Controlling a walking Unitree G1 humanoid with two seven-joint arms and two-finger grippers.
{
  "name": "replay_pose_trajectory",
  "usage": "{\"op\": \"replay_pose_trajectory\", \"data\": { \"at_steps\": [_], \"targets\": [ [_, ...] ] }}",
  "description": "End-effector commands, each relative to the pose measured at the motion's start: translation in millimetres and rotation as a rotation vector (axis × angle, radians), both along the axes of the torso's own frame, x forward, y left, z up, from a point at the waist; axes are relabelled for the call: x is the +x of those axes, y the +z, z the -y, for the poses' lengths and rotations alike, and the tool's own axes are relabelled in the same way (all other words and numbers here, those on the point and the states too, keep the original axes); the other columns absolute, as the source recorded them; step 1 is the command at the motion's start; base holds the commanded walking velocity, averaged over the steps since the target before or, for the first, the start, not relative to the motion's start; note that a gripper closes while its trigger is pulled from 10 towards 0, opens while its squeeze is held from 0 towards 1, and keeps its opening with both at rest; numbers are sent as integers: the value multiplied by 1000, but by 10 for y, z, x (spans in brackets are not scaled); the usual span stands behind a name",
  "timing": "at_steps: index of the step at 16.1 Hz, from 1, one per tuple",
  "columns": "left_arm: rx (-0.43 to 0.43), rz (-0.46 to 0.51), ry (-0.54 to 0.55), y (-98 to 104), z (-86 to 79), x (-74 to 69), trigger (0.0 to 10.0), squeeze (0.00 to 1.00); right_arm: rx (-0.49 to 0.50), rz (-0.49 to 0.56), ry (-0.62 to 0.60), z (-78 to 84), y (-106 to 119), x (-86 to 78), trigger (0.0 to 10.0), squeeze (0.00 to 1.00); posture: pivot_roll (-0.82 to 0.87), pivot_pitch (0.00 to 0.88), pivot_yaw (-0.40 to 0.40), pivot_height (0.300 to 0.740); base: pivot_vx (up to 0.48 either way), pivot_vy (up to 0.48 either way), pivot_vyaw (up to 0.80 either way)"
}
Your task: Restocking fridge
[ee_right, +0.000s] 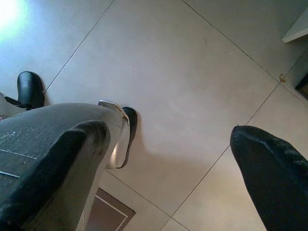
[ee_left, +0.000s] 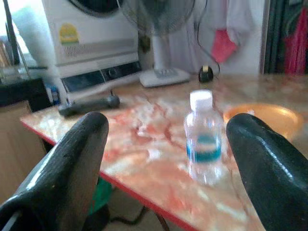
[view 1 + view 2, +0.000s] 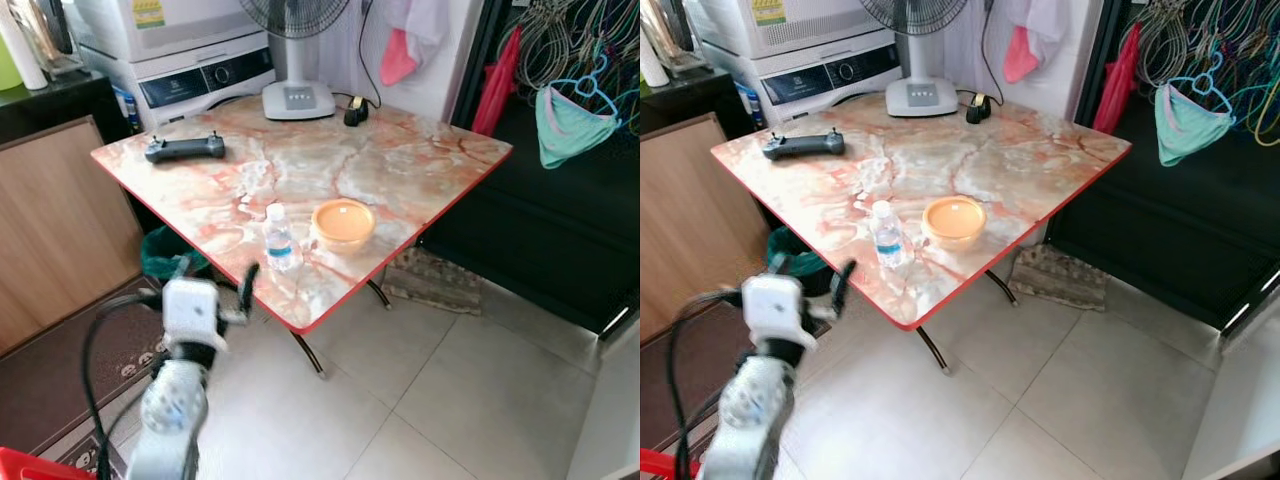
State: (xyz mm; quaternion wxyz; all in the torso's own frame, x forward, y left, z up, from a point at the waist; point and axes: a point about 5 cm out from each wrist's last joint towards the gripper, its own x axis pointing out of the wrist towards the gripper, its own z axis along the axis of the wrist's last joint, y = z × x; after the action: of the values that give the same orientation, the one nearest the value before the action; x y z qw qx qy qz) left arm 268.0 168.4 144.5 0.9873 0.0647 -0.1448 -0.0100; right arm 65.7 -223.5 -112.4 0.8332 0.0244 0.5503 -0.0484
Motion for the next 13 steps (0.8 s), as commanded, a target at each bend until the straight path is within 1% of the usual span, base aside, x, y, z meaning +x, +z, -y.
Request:
{"op": "replay_pose_trajectory", "data": {
  "at_steps": [1, 4, 6, 7, 9, 11, 13],
  "targets": [
    [-17, 4, 4, 56, -5, 4, 10000, 0, 34, -35, 4, -93, -34, -86, 10000, 0, 126, 0, 18, 740, 274, 0, 0],
    [-10, -2, 1, 62, -5, -9, 10000, 0, 35, -37, 11, -86, -33, -93, 10000, 0, 133, 0, 12, 740, 307, 0, 0],
    [-3, -23, 0, 40, -6, -29, 10000, 0, 35, -37, 21, -79, -32, -94, 10000, 0, 136, 0, 7, 740, 337, 0, 0],
    [12, -31, -4, 27, 6, -46, 10000, 0, 35, -40, 35, -77, -31, -95, 10000, 0, 138, 0, 3, 740, 337, 0, 0],
    [-2, -44, -19, 11, 63, -70, 10000, 0, 31, -45, 52, -67, -30, -99, 10000, 0, 136, 0, 0, 740, 337, 0, 0],
    [-3, -42, -24, 23, 83, -57, 10000, 0, 31, -46, 52, -64, -29, -99, 10000, 0, 133, 0, -2, 740, 334, 0, 0],
    [15, -34, -27, 53, 92, -40, 10000, 0, 33, -46, 64, -62, -27, -89, 10000, 0, 133, 0, -5, 740, 334, 0, 0]
  ]
}}
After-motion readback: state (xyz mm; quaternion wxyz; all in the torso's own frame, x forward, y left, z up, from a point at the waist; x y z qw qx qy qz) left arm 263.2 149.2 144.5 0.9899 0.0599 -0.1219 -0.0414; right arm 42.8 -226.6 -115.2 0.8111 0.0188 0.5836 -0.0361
